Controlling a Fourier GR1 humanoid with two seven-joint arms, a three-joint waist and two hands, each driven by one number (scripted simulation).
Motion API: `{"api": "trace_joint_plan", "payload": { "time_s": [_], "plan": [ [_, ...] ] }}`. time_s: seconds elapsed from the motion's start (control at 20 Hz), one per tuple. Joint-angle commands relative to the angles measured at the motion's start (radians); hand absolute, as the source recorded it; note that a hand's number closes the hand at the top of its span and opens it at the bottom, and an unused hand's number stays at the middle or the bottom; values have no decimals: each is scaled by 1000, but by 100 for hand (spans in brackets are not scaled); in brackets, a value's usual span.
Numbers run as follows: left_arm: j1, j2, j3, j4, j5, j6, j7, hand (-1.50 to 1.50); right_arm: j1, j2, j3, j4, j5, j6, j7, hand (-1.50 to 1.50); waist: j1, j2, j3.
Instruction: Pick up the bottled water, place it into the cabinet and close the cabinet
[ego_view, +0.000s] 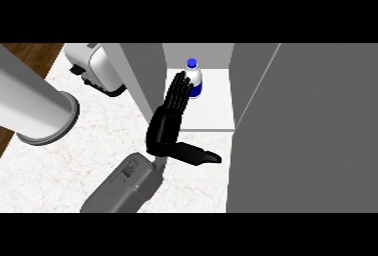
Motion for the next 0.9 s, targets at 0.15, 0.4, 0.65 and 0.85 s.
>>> {"api": "trace_joint_plan", "payload": {
  "time_s": [0.15,0.4,0.65,0.85],
  "plan": [
    [207,122,-42,-280,18,-27,97,150,36,-94,48,-121,99,74,22,150,-1,0,-1],
    [333,213,-30,-436,11,-10,90,150,72,-213,58,-145,131,173,7,150,2,-4,-1],
    [424,294,28,-513,53,-30,113,-150,30,-248,124,-183,212,205,-33,150,-12,-3,-1],
    [534,335,61,-581,63,-55,46,-150,-10,-255,187,-196,258,189,-4,150,-1,-2,-3]
  ]
}}
